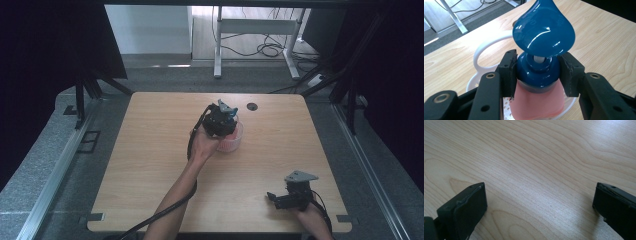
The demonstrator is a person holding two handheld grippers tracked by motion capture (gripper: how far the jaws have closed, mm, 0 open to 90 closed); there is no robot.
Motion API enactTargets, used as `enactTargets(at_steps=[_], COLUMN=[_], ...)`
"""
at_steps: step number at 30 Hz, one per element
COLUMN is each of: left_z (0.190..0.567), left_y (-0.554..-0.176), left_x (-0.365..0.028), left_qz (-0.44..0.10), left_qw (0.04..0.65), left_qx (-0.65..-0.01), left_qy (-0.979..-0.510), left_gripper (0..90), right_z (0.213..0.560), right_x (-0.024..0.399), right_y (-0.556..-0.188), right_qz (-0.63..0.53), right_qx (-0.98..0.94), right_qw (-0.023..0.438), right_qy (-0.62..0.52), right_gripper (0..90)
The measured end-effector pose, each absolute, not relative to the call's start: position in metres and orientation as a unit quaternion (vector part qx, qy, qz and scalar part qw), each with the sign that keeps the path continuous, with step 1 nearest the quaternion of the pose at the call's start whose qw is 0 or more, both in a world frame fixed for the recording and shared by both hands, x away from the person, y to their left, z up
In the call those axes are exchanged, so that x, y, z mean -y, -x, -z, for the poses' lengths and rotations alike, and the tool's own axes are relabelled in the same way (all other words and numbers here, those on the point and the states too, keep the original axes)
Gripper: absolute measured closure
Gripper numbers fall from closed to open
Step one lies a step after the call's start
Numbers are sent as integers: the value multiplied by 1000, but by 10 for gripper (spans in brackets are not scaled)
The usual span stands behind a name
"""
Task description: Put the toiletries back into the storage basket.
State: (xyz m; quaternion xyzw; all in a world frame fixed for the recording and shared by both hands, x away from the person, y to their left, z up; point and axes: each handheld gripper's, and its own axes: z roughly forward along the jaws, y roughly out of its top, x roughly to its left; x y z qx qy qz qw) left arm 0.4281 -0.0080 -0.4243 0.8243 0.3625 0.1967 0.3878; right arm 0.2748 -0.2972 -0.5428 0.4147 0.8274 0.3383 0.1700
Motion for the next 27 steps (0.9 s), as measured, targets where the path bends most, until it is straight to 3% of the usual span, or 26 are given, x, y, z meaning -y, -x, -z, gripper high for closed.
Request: enactTargets(at_steps=[27], left_z=[439], left_y=[-429], left_x=[2], left_qz=[-182], left_qw=[387], left_qx=[-379], left_qy=[-820], left_gripper=[519], right_z=[543], right_x=[297], right_y=[-275], right_qz=[-338], right_qx=[-828], right_qw=[170], right_qy=[-414], right_gripper=[0])
